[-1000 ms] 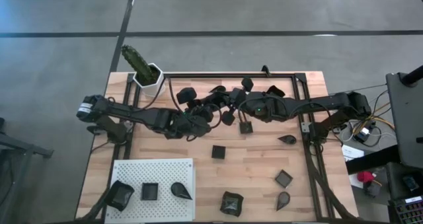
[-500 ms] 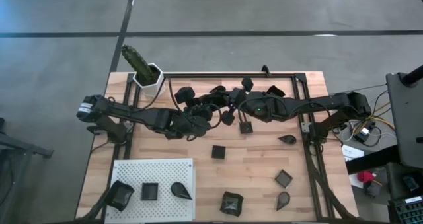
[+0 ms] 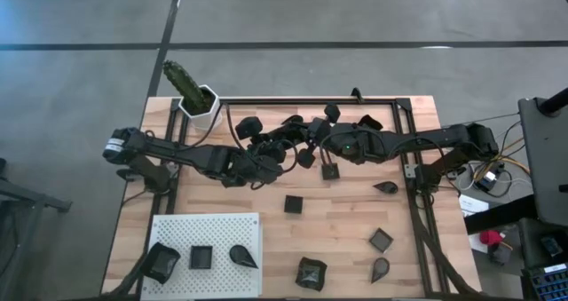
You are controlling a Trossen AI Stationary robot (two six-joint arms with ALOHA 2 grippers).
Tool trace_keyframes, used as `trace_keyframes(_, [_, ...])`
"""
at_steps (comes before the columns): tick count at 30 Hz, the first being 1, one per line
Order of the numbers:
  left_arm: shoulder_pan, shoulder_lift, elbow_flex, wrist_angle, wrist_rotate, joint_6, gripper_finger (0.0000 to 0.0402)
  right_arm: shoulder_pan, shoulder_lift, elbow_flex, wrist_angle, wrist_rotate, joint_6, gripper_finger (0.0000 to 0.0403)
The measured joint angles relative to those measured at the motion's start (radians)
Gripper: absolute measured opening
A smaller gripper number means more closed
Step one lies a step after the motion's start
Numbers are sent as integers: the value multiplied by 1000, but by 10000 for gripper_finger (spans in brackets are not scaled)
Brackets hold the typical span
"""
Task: Pick & Place Mini shaped plates
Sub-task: Stack the distorted square plate on top of the other distorted square plate on the shelf
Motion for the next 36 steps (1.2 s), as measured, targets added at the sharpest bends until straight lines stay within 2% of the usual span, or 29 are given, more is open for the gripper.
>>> trace_keyframes(14, [0,0,0,0,1,-1,0,0,0,0,0,-1,4,14])
trace_keyframes(28, [2,0,0,-3,-4,-34,0,26,-10,0,-8,-4,-4,138])
trace_keyframes(36, [3,-28,0,-67,-1,-89,0,48,-65,0,-65,-4,-18,178])
